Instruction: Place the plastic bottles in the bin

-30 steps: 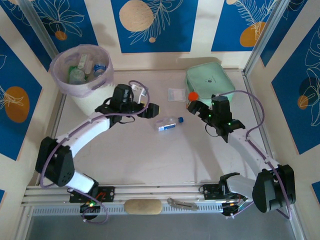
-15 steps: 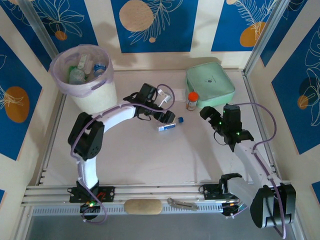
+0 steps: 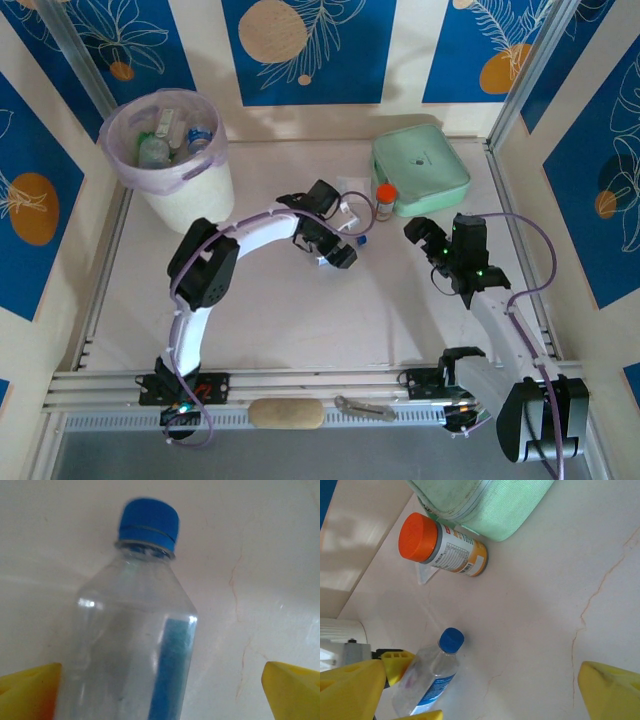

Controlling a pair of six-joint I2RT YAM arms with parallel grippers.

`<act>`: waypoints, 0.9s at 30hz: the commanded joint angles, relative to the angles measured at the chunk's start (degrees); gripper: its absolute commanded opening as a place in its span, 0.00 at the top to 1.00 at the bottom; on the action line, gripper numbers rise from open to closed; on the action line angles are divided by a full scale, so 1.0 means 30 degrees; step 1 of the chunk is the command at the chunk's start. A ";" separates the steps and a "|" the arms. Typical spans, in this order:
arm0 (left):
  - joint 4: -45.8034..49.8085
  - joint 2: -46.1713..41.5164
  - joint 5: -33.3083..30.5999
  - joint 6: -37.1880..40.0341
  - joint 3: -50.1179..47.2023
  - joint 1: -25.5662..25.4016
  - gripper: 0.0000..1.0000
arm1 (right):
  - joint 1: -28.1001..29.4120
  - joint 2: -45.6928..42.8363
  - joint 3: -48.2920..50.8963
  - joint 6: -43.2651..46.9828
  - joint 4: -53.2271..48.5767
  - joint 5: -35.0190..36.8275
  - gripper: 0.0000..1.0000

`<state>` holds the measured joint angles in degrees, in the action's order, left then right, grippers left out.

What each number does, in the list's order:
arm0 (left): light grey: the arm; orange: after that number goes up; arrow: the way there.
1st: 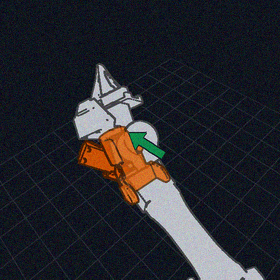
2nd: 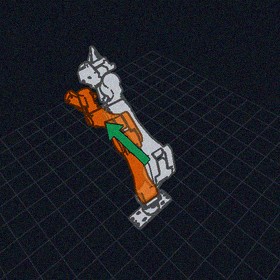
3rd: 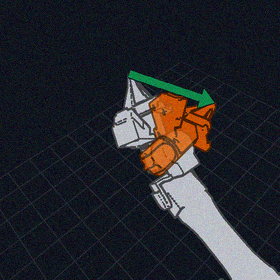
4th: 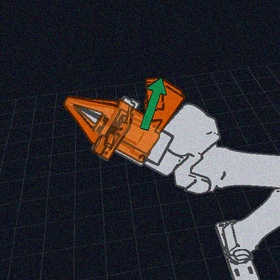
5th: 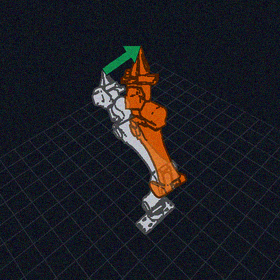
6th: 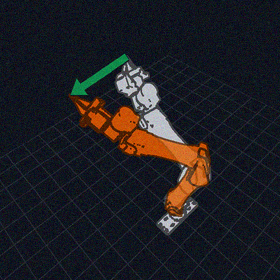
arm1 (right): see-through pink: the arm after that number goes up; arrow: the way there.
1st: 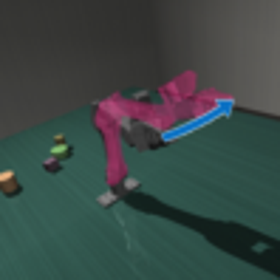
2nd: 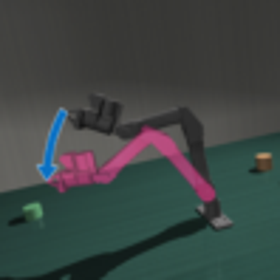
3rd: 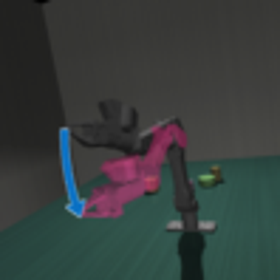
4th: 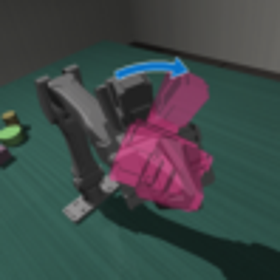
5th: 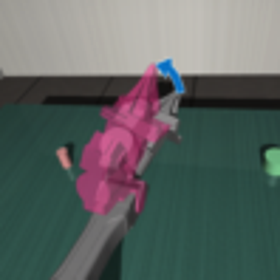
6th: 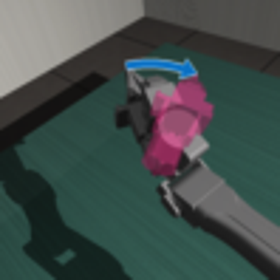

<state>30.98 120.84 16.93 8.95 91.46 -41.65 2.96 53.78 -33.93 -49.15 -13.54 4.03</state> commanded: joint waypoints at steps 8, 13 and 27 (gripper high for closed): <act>0.0796 0.0561 -0.3684 0.1766 -0.0237 -0.1139 0.13 | -0.0138 -0.0191 0.0310 -0.0310 0.0441 -0.0700 0.01; 0.0399 0.0590 -0.4144 0.1856 -0.0398 -0.1150 0.27 | -0.0152 -0.0173 0.0321 -0.0475 0.0525 -0.0758 0.01; -0.2407 -0.1837 -0.5510 0.1047 -0.3225 -0.0946 0.53 | 0.0666 0.1000 0.0157 -0.0352 0.2359 -0.1995 0.01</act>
<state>25.39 118.67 2.37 13.34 84.66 -44.86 3.86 55.55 -33.71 -49.78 -9.10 0.32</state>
